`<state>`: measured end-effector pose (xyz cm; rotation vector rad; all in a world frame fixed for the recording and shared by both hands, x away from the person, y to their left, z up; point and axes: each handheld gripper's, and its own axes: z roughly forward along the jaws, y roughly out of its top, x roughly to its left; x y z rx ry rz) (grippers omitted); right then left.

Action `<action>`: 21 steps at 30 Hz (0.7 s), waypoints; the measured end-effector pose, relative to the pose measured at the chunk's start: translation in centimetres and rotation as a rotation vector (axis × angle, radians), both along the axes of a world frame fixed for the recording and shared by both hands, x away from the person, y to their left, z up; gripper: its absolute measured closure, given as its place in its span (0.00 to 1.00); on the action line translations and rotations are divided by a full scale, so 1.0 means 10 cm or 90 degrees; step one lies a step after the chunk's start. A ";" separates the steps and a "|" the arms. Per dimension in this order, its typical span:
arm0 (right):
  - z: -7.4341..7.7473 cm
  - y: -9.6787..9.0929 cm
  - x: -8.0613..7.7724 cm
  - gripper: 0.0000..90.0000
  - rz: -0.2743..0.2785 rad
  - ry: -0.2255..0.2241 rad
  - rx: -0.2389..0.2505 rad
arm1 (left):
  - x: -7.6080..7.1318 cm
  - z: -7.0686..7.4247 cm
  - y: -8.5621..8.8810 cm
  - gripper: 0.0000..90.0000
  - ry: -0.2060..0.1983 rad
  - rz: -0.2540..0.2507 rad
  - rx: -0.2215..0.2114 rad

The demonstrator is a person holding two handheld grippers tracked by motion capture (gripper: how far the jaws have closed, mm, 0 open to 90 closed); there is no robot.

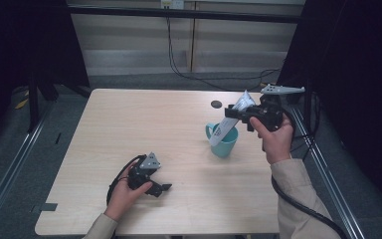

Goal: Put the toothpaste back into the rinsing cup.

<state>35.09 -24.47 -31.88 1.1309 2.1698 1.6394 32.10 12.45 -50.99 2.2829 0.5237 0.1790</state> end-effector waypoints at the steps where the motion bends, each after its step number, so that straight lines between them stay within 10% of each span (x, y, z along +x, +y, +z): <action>1: 0.01 -0.01 0.01 0.78 -0.002 0.001 -0.001 | 0.00 0.00 0.00 0.10 -0.001 0.001 0.000; 21: 0.10 -0.18 0.16 0.78 -0.060 -0.019 -0.007 | 0.00 0.00 0.00 0.10 -0.001 0.000 0.001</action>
